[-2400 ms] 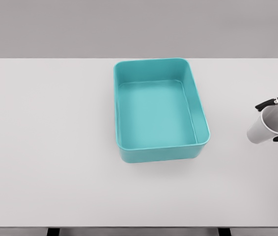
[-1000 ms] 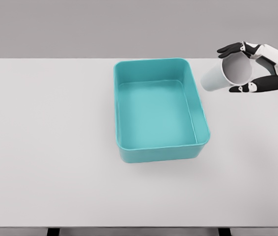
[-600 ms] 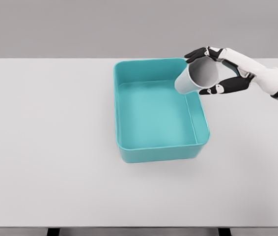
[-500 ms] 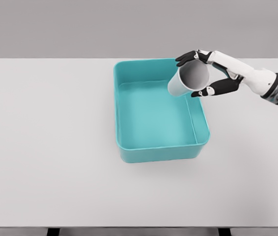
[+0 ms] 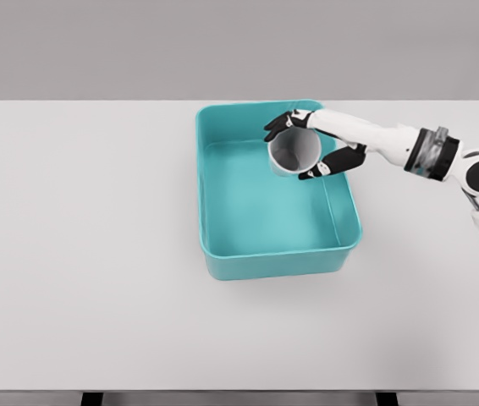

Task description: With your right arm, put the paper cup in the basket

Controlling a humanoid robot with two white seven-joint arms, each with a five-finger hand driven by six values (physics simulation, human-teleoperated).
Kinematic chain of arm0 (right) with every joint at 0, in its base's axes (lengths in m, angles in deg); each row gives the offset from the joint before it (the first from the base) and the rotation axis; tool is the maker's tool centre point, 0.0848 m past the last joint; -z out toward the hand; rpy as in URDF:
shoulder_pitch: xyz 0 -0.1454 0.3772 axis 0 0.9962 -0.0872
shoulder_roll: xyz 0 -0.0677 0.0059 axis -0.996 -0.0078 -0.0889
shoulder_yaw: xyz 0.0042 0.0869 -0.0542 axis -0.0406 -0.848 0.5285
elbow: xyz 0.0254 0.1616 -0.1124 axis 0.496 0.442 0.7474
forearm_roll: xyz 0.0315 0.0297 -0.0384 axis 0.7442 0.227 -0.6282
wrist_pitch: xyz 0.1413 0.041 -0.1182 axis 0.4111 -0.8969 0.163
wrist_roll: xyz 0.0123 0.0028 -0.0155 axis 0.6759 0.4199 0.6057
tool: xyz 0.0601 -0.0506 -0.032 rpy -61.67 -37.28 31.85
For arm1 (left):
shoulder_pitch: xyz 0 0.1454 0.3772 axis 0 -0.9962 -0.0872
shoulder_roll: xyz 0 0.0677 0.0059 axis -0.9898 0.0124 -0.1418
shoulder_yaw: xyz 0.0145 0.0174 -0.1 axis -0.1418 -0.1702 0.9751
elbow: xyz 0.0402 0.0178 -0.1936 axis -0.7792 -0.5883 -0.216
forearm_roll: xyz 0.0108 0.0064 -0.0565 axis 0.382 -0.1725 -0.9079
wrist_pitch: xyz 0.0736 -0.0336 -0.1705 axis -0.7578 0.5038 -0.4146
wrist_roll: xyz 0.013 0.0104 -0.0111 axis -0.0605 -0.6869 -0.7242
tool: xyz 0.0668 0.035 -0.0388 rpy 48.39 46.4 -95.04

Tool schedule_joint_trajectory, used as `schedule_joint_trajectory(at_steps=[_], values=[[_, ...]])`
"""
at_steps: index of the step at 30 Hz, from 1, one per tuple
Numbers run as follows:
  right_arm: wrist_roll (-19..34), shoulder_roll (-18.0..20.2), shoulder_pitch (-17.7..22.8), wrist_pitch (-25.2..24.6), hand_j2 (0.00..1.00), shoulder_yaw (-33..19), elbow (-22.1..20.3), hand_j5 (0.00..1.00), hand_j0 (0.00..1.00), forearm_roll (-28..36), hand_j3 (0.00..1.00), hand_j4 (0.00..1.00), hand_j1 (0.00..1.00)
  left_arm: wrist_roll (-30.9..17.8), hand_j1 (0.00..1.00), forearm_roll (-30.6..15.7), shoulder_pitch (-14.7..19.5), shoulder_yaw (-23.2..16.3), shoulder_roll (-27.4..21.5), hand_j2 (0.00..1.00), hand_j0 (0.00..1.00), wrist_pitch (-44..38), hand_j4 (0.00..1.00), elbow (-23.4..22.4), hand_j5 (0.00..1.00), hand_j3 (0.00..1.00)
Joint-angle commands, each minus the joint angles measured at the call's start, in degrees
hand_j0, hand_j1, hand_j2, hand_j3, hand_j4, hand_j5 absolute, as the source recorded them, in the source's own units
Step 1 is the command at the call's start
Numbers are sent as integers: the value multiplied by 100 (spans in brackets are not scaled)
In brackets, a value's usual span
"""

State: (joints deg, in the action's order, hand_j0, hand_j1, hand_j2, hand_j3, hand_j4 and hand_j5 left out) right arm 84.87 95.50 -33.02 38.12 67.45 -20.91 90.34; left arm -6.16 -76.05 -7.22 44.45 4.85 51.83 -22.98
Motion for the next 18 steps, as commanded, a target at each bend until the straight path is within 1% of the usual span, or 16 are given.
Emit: schedule_joint_trajectory(at_steps=[1,4,5,6,8,11,13,14,15,18], values=[[-2,-9,0,-48,70,10,-117,70,70,-342,70,70,70,-1,100,0,0,0,0,100,100,0,100,0,100,100],[-2,-9,0,-496,70,19,-513,70,70,-939,70,70,70,-1,100,0,0,0,0,100,100,0,100,0,100,100],[-2,-9,-35,-663,70,115,-671,70,70,-1159,70,70,70,-1,100,0,0,0,0,100,100,0,100,0,100,100],[-2,-53,-97,-725,70,230,-689,70,70,-1247,70,70,70,-1,100,0,0,0,0,100,100,0,100,0,100,100],[-2,-141,-114,-725,70,256,-697,70,70,-1467,70,70,70,-1,100,0,0,0,0,100,100,0,100,0,100,100],[-2,-185,-114,-786,69,274,-750,69,69,-1994,69,69,69,-1,100,0,0,0,0,100,100,0,100,0,100,100],[-2,-237,-114,-857,68,441,-759,68,68,-2450,68,68,68,-1,100,0,0,0,0,100,100,0,100,0,100,100],[-2,-255,-114,-935,69,459,-803,69,69,-2723,69,69,69,-1,100,0,0,0,0,100,100,0,100,0,100,100],[-2,-255,-114,-1182,68,485,-934,68,68,-2970,68,68,68,-1,100,0,0,0,0,100,100,0,100,0,100,100],[-2,-255,-132,-1472,68,503,-1207,68,68,-3444,68,68,68,-1,100,0,0,0,0,100,100,0,100,0,100,100]])
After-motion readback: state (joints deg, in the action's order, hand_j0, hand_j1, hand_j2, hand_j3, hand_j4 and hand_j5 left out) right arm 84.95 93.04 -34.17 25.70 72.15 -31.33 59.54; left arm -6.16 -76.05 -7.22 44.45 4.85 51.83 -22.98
